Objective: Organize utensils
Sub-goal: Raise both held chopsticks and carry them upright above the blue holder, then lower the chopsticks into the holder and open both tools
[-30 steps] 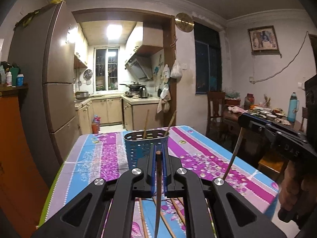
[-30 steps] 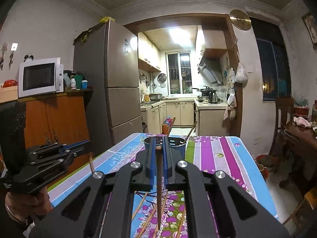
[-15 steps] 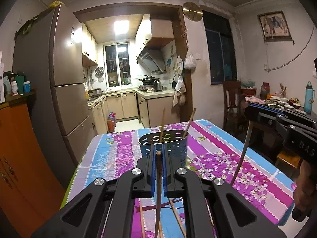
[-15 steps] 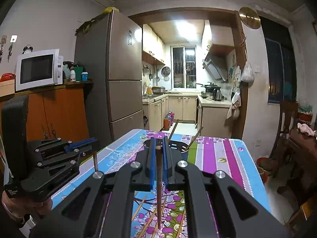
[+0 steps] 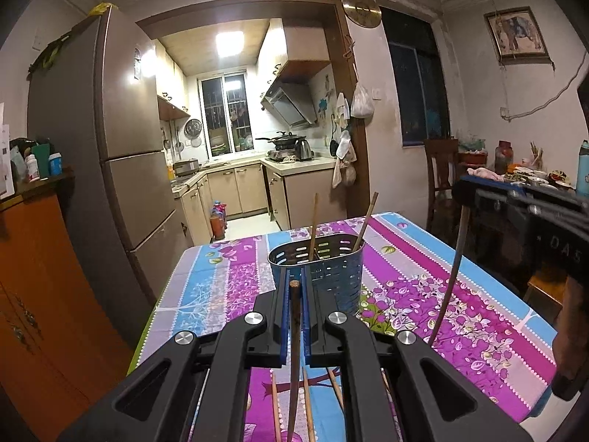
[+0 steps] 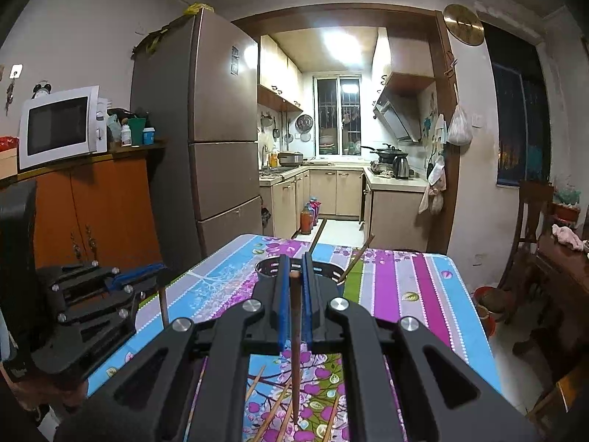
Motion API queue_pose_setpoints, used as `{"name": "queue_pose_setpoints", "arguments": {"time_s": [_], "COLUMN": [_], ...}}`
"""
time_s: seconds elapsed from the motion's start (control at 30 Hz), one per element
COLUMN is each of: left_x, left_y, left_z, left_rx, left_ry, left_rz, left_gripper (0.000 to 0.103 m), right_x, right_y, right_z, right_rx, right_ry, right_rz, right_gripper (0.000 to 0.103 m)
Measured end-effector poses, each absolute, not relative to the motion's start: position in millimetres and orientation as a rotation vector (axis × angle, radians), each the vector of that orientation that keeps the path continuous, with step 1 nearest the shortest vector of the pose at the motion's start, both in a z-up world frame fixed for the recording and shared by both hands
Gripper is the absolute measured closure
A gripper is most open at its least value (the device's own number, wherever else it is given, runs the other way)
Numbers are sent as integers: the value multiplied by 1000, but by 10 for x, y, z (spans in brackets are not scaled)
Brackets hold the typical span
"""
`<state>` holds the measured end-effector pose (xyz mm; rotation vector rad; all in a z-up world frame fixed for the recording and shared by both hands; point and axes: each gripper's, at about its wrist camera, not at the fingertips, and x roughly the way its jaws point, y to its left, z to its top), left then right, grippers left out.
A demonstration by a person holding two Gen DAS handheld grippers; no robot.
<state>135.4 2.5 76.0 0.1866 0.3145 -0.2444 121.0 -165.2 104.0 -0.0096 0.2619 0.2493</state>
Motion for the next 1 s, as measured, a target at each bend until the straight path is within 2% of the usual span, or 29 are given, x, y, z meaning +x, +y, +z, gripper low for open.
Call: {"name": "queue_pose_setpoints", "arguments": {"time_s": [0.27,0.53,0.77,1.0], "left_x": [1536,2195,2746,3228], "left_y": [19,161,121,108], "left_z": [865,1442,2019,2266], "left_rx": [173,116,25,-52], "left_ry": [326,354,278,156], "left_rz": [-279,-347,-388,-341], "left_gripper": [96,96,96,96], "right_x": [1497,1881,2300,2673], "right_y": [-1606,-1638,-1721,-1852], "right_z": [1266,1572,1975,2048], "right_rx": [-19,-6,53,116], "right_ry": [252,229,143,90], "right_rz": [252,242,220,180], "right_gripper": [98,98,98,98]}}
